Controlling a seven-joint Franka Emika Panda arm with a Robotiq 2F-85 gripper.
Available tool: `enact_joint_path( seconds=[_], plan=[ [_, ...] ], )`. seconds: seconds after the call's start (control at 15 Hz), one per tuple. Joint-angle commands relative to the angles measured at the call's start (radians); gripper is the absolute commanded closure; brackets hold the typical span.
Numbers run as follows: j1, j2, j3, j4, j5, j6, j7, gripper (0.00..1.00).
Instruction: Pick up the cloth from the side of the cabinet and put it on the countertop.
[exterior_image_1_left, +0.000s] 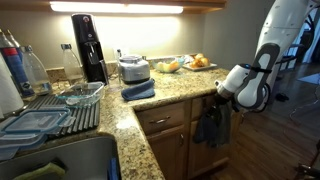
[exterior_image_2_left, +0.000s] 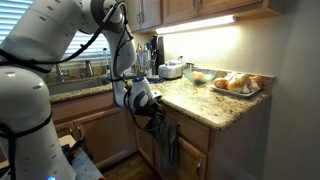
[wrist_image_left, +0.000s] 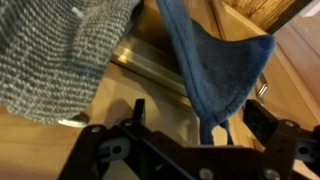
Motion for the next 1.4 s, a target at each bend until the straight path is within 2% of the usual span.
enact_joint_path(
  seconds=[0.0,0.4,0.93,1.0,1.07,1.2,1.33],
  plan=[
    [0.034,0.002,-0.020,0.024,0.033,-0.011,-0.006,0.00],
    [0.035,-0.005,-0.005,-0.008,0.025,-0.013,-0.007,0.00],
    [0.030,0.098,-0.011,0.035,0.032,-0.013,-0.002,0.00],
    [0.035,0.108,-0.016,0.046,0.037,-0.013,0.001,0.06],
    [0.034,0.114,-0.015,0.056,0.040,-0.013,0.002,0.27],
    [0.040,0.121,-0.024,0.079,0.044,-0.013,0.000,0.32],
    [0.044,0.121,-0.031,0.097,0.048,-0.013,-0.001,0.46]
  ],
)
